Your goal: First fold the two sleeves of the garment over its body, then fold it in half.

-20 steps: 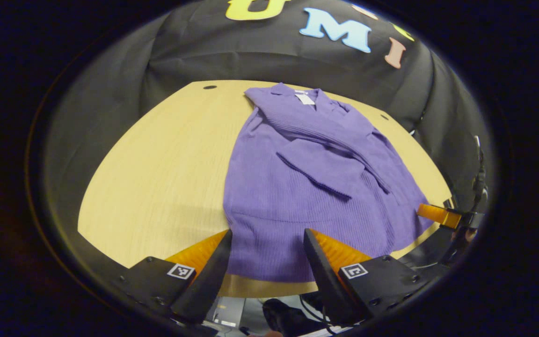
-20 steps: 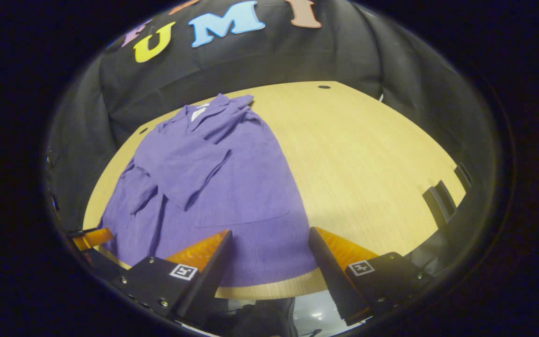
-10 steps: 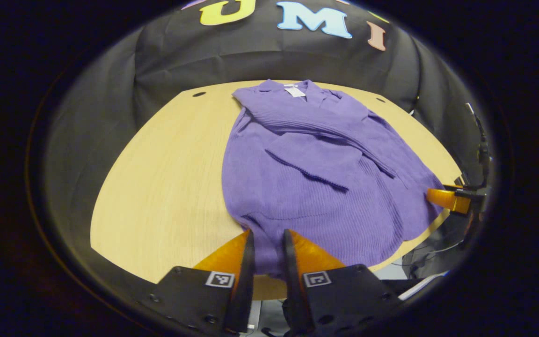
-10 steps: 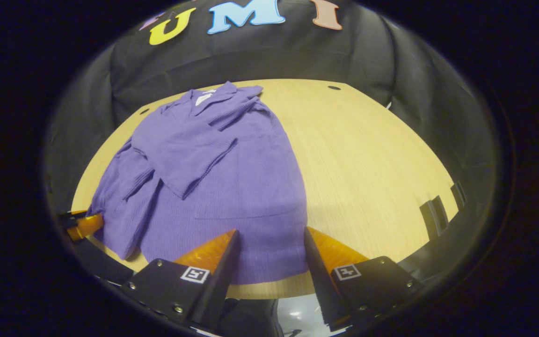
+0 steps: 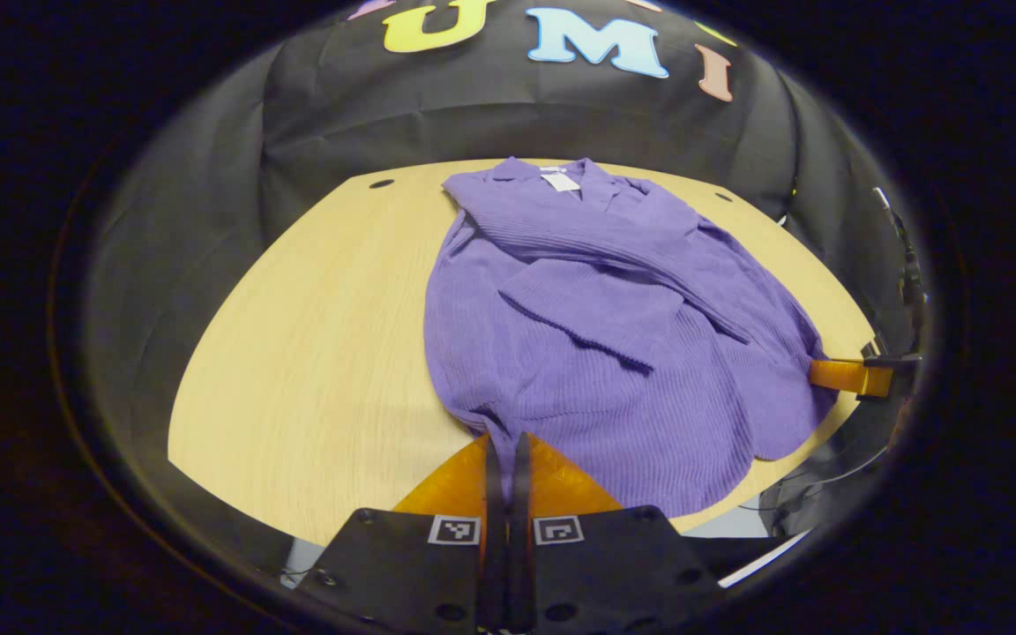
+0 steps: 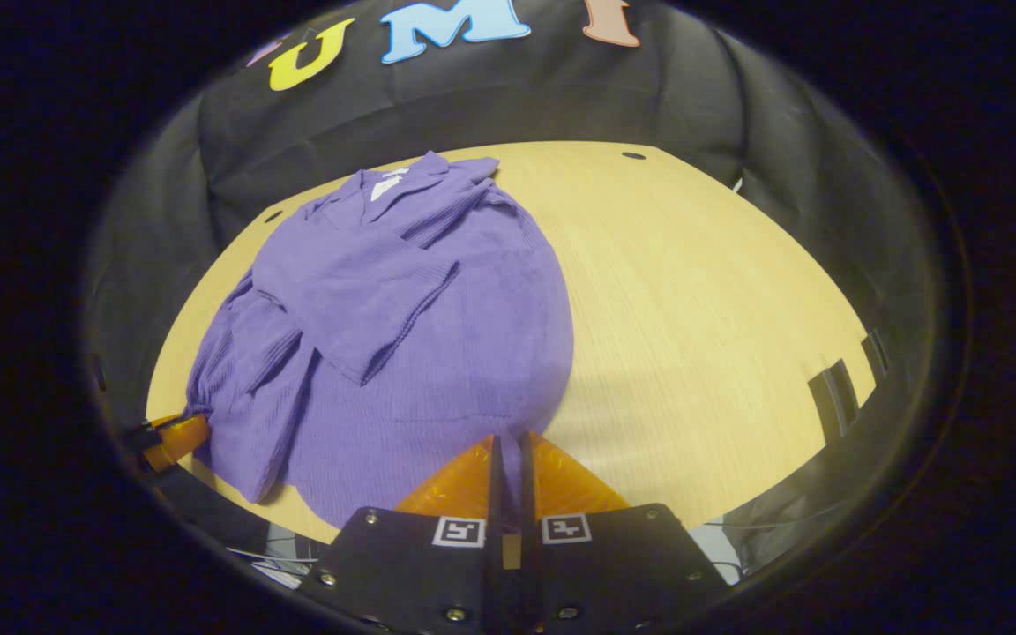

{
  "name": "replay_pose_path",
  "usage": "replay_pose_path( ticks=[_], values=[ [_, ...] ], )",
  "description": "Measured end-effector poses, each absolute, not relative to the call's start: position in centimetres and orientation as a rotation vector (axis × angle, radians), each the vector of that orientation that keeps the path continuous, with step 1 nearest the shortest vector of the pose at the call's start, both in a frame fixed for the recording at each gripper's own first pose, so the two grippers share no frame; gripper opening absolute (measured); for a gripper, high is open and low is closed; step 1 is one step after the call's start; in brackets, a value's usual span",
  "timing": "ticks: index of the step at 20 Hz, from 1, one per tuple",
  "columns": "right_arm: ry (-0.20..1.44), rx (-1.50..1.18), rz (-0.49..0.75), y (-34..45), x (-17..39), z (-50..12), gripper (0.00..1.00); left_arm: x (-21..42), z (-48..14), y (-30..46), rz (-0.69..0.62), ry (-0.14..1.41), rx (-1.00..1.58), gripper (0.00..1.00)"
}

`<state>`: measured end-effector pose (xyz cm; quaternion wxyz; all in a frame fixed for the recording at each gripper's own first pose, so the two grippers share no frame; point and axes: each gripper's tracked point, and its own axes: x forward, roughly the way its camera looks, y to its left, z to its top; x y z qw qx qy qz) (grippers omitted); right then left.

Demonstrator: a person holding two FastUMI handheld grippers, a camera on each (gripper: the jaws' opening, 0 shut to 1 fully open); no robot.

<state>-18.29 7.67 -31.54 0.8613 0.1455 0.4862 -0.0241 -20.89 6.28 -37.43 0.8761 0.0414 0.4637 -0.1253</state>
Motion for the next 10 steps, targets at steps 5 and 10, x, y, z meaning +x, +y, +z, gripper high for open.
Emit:
replay_pose_path(
  ticks=[5,10],
  values=[
    [0.998,0.384,-0.05,7.7,-17.3,-30.0,0.03,-20.3,-36.2,6.0,-0.279,0.986,-0.031,0.07],
    [0.854,0.469,-0.007,7.7,-14.4,-23.5,0.02,-17.9,-30.8,4.2,-0.336,0.917,-0.193,0.07]
  ],
)
